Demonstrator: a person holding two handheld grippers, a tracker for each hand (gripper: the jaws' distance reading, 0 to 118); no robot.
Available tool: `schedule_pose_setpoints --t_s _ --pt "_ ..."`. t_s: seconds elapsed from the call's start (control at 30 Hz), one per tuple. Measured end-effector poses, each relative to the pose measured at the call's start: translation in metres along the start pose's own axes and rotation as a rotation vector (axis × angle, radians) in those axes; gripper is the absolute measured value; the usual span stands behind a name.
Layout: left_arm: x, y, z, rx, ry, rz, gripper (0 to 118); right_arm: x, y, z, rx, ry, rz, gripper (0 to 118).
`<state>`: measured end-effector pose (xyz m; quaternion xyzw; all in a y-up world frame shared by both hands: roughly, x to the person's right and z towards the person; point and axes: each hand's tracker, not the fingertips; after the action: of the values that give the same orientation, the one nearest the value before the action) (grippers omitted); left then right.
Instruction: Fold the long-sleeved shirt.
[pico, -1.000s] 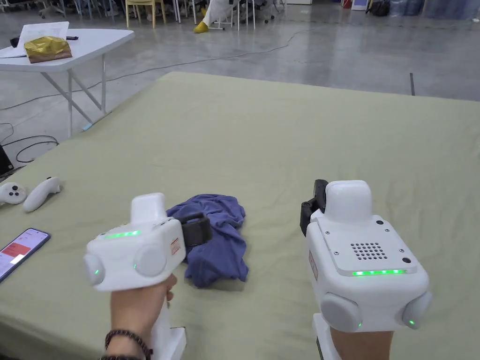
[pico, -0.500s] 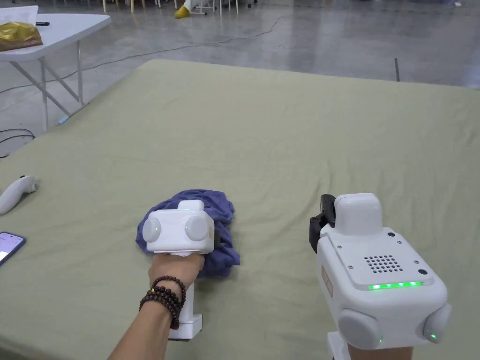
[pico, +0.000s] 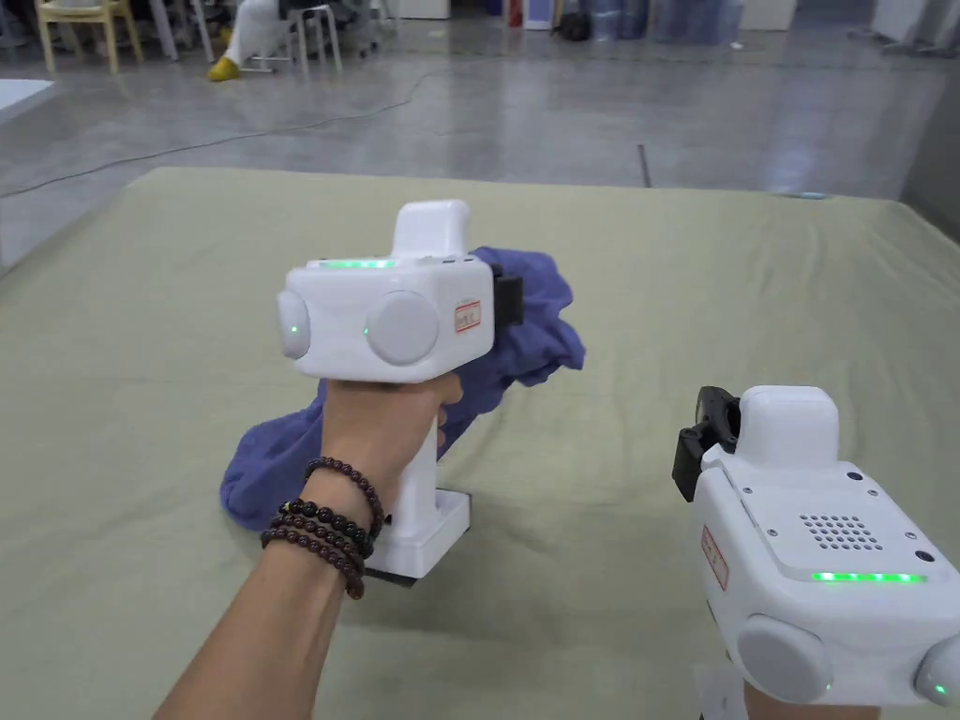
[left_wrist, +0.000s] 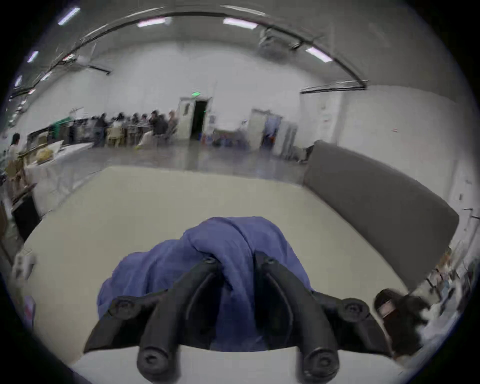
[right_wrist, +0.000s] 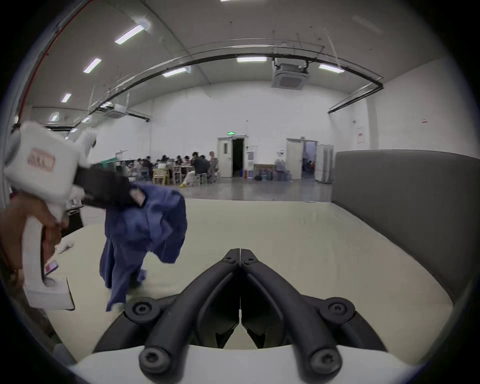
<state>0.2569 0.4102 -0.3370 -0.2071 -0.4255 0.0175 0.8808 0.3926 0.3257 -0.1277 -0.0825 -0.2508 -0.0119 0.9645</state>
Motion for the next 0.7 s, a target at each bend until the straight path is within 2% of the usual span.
schedule_pose_setpoints --t_s 0.07,0.2,0.37,0.5,0.53,0.57,0.6,0.7 --pt "0.038 0.004 -0.032 -0.027 -0.114 0.021 19 0.028 0.001 0.006 0.000 -0.068 -0.012 2" --pt "0.125 -0.019 -0.108 -0.115 -0.229 -0.082 19 0.084 -0.003 0.019 -0.019 -0.191 -0.070 2" --pt "0.190 -0.093 -0.207 -0.348 -0.214 -0.077 19 0.141 -0.021 0.033 -0.069 -0.299 -0.083 2" --pt "0.213 -0.142 -0.244 -0.404 -0.169 -0.212 22 0.171 -0.034 0.041 -0.109 -0.377 -0.095 2" --pt "0.215 -0.146 -0.240 -0.396 -0.152 -0.192 47 0.175 -0.035 0.042 -0.112 -0.380 -0.099 2" --pt "0.213 -0.147 -0.240 -0.386 -0.148 -0.182 93 0.179 -0.037 0.044 -0.114 -0.383 -0.103 2" --pt "0.208 -0.145 -0.239 -0.376 -0.161 -0.154 118 0.181 -0.038 0.044 -0.117 -0.386 -0.105 2" --pt "0.191 -0.140 -0.201 -0.319 -0.230 -0.120 118 0.179 -0.040 0.041 -0.130 -0.380 -0.115 2"
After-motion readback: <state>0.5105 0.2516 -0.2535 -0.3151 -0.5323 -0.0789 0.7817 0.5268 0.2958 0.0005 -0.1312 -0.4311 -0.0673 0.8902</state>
